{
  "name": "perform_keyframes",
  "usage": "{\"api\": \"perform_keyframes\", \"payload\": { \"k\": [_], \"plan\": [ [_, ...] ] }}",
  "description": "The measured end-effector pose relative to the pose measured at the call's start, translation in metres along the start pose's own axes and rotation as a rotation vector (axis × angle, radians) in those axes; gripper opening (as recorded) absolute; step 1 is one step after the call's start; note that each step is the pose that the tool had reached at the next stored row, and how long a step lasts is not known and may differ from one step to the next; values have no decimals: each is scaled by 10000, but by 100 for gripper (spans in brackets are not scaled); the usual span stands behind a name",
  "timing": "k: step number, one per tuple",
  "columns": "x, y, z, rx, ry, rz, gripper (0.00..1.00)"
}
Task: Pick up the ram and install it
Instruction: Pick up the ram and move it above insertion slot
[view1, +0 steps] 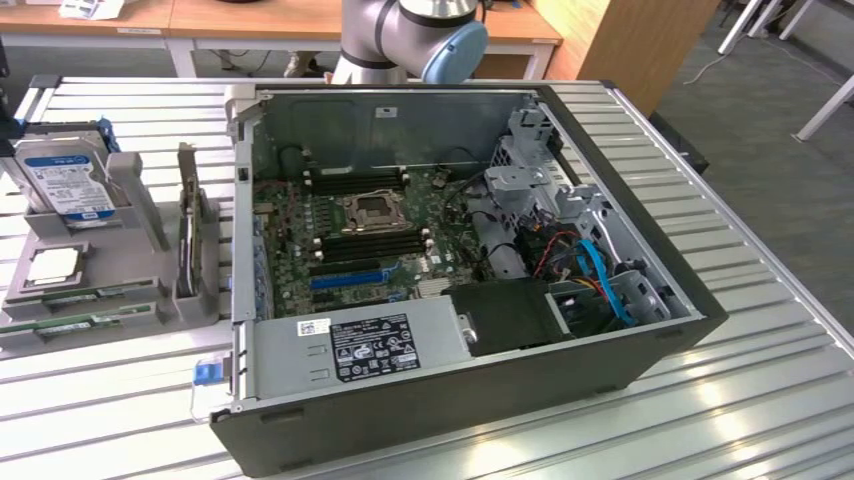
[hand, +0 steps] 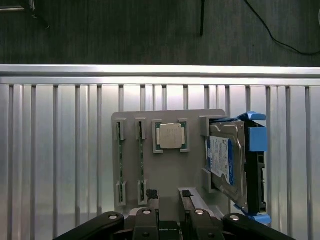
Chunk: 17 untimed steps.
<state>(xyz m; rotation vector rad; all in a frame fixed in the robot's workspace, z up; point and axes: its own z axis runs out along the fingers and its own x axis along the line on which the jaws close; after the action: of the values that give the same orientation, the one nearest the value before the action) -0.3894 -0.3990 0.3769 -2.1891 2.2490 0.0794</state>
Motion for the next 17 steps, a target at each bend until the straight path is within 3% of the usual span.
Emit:
{"api": "perform_keyframes", "payload": {
  "k": [17],
  "plan": [
    [12, -10, 310, 1, -1, 1, 30]
  ]
}}
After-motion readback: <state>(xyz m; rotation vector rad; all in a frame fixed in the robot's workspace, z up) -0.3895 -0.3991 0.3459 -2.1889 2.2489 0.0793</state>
